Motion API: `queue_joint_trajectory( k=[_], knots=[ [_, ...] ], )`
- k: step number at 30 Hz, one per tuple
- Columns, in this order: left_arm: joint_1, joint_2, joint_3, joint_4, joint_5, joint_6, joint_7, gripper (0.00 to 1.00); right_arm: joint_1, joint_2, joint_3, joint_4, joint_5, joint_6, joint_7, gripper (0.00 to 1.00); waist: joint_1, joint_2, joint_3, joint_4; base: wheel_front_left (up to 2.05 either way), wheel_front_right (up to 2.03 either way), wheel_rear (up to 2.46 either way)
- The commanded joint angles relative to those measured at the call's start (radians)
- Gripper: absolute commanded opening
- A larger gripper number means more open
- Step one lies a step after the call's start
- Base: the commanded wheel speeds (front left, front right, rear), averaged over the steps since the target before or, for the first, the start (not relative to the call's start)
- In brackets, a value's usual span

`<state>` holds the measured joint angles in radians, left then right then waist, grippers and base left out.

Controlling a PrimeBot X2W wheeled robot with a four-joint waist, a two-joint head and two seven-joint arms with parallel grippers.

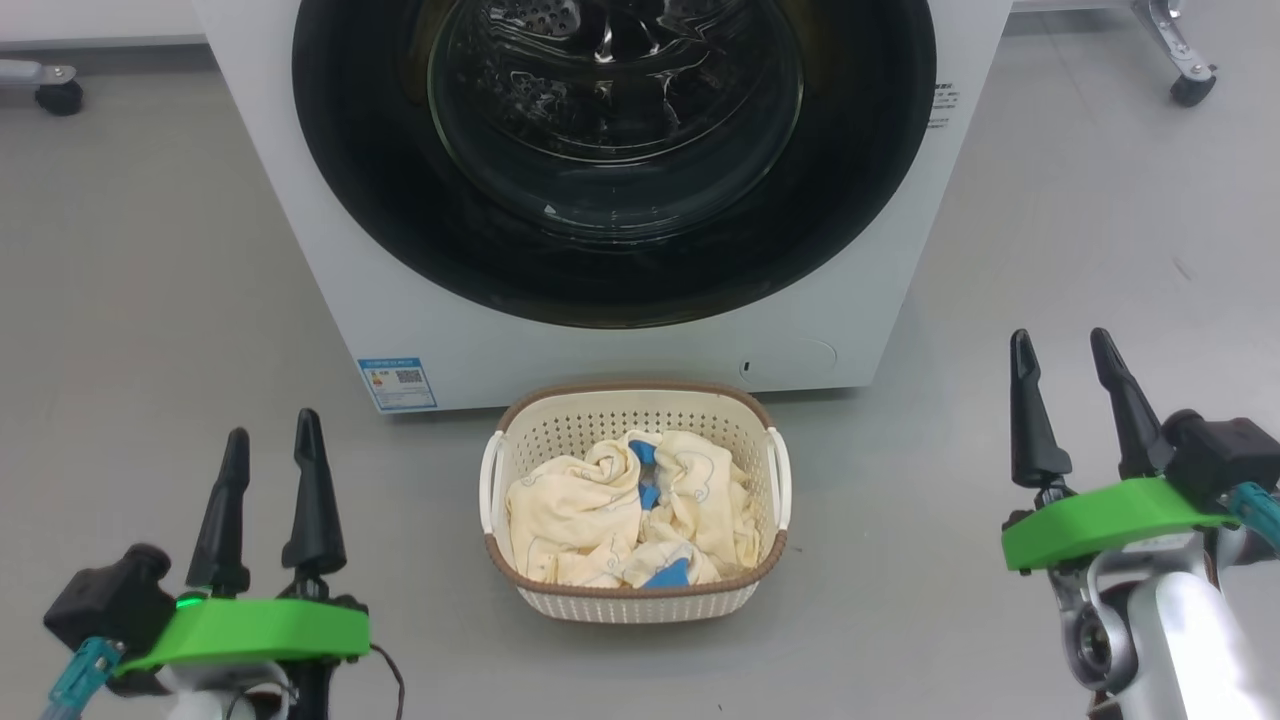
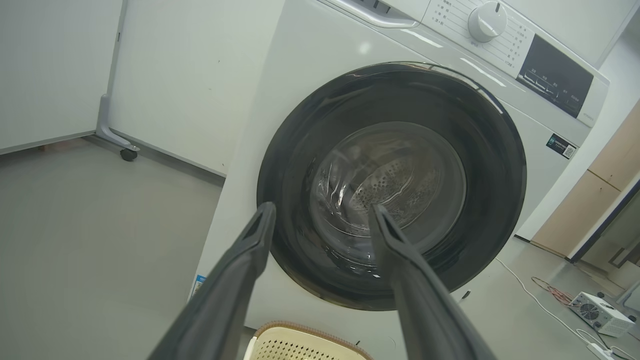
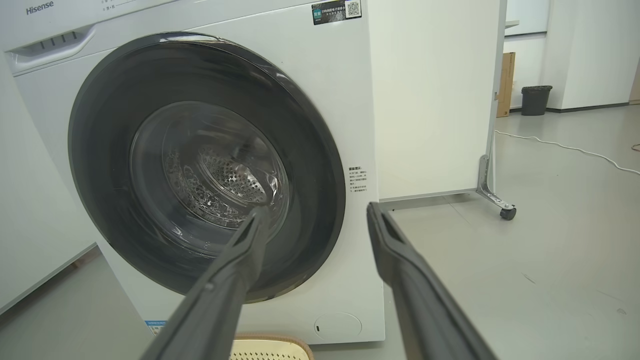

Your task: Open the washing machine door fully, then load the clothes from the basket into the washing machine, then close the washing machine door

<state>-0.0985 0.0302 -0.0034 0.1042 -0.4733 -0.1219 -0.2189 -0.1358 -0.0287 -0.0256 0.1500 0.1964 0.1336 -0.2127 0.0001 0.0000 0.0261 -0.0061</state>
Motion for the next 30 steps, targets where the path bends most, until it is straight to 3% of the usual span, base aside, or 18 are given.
queue_joint_trajectory(
  k=[1,12,19,30],
  knots=[
    [-0.055,0.018,0.026,-0.031,0.037,0.005,-0.011,1.0,-0.057,-0.02,0.025,-0.034,-0.029,-0.003,-0.017,1.0,-0.0001,0.0,0.0,0.0,0.0,0.0,0.0],
    [-0.059,0.02,-0.033,0.0,0.272,0.054,-0.043,1.0,-0.07,-0.022,0.038,0.015,-0.152,-0.003,-0.049,1.0,-0.0001,0.0,0.0,0.001,0.0,0.0,0.0],
    [-0.059,0.02,-0.057,0.075,0.281,0.056,-0.043,1.0,-0.07,-0.022,0.032,0.062,-0.104,-0.003,-0.049,1.0,-0.0001,0.0,-0.001,0.0,0.0,0.0,0.0],
    [-0.068,0.02,-0.06,0.121,0.313,0.095,-0.043,1.0,-0.07,-0.022,0.026,0.091,-0.074,-0.003,-0.049,1.0,-0.0001,0.0,0.002,-0.002,0.0,0.0,0.0]
  ],
)
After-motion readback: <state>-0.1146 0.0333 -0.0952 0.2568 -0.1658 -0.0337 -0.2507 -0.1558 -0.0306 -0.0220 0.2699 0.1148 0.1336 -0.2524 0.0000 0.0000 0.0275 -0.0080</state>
